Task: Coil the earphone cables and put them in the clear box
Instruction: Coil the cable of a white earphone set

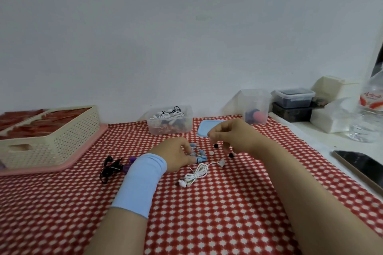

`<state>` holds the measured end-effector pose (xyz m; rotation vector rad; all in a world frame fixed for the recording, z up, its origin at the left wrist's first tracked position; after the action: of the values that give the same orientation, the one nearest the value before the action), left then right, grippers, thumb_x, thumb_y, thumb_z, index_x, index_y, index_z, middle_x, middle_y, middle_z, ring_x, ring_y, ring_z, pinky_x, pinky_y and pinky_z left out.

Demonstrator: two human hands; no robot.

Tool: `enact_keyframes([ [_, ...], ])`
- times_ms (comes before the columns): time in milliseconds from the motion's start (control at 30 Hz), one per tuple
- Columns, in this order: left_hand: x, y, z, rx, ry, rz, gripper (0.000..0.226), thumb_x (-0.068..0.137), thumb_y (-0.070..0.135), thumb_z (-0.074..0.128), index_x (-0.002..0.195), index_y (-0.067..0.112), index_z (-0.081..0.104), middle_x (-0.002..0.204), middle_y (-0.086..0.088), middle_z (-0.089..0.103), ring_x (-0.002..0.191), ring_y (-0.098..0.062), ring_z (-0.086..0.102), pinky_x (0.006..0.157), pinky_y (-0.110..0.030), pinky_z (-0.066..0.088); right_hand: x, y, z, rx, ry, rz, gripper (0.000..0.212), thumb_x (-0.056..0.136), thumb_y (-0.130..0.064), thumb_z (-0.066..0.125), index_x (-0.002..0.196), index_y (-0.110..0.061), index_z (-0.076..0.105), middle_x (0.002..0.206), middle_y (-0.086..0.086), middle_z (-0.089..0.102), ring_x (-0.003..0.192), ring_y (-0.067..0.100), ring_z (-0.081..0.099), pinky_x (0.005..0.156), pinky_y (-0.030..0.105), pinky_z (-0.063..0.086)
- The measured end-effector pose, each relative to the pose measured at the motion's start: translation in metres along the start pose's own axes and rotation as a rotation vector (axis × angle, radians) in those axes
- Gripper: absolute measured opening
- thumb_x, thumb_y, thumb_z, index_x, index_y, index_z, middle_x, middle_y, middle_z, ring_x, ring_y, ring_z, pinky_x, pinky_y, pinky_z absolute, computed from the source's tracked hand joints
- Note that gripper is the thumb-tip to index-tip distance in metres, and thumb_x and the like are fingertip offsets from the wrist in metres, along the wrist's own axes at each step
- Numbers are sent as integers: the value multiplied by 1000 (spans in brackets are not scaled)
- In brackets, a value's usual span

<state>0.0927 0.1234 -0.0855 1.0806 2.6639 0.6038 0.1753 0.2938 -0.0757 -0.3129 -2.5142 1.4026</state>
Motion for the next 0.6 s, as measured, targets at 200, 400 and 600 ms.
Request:
enact_keyframes([
  [200,-9,-4,3,72,-241,-54,40,79,63,67,95,28,76,97,11,70,94,-11,63,89,-31,48,-2,1,15,-114,-173,21,11,92,-21,72,89,-13,80,84,-3,78,60,12,61,54,21,46],
  [400,-20,0,-2,1,-338,-27,36,87,59,61,97,29,77,90,16,74,79,-5,68,95,-27,45,-13,3,9,-257,-425,143,16,92,-30,70,88,-18,80,87,0,77,58,10,50,52,24,34],
  [600,-10,10,8,25,-196,-38,35,97,46,53,98,20,76,92,0,75,63,-13,61,73,-29,49,-4,-3,7,-120,-187,60,12,93,-25,71,88,-17,78,85,-5,78,60,13,54,49,20,39],
])
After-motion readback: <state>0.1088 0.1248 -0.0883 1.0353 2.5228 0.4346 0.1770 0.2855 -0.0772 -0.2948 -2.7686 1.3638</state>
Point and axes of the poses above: each hand's wrist, its own x-axis towards the middle knuckle, its own z-axis out of the palm, y = z × x, the point moved 5 cm from there along x, towards the middle knuckle
